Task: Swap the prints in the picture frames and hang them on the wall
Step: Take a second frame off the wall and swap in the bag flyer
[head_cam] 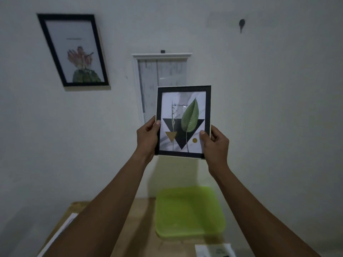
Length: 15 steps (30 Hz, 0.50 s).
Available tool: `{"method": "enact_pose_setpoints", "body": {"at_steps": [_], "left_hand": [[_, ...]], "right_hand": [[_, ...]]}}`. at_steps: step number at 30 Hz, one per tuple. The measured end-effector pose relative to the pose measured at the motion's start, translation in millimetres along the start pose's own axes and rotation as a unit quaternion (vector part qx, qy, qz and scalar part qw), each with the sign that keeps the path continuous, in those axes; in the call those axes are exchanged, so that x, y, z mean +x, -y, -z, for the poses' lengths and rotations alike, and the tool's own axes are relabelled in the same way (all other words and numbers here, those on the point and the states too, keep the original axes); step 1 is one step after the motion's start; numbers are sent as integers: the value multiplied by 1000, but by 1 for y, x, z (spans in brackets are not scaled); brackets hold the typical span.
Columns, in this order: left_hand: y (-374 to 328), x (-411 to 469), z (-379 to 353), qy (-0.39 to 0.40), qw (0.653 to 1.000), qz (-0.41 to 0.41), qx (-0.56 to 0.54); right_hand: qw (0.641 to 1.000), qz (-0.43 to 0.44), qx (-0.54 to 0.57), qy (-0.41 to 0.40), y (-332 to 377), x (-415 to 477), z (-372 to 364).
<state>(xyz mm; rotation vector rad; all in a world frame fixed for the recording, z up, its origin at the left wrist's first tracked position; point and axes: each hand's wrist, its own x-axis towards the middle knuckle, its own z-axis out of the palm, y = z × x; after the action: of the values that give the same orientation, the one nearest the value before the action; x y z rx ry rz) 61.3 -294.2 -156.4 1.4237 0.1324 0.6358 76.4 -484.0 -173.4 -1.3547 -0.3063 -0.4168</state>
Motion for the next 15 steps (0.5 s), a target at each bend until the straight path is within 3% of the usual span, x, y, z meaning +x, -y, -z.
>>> {"method": "enact_pose_setpoints", "body": {"at_steps": [10, 15], "left_hand": [[-37, 18, -88, -43, 997, -60, 1], [-51, 14, -122, -67, 973, -150, 161]], "right_hand": [[998, -20, 64, -9, 33, 63, 42], [993, 109, 22, -37, 46, 75, 55]]}}
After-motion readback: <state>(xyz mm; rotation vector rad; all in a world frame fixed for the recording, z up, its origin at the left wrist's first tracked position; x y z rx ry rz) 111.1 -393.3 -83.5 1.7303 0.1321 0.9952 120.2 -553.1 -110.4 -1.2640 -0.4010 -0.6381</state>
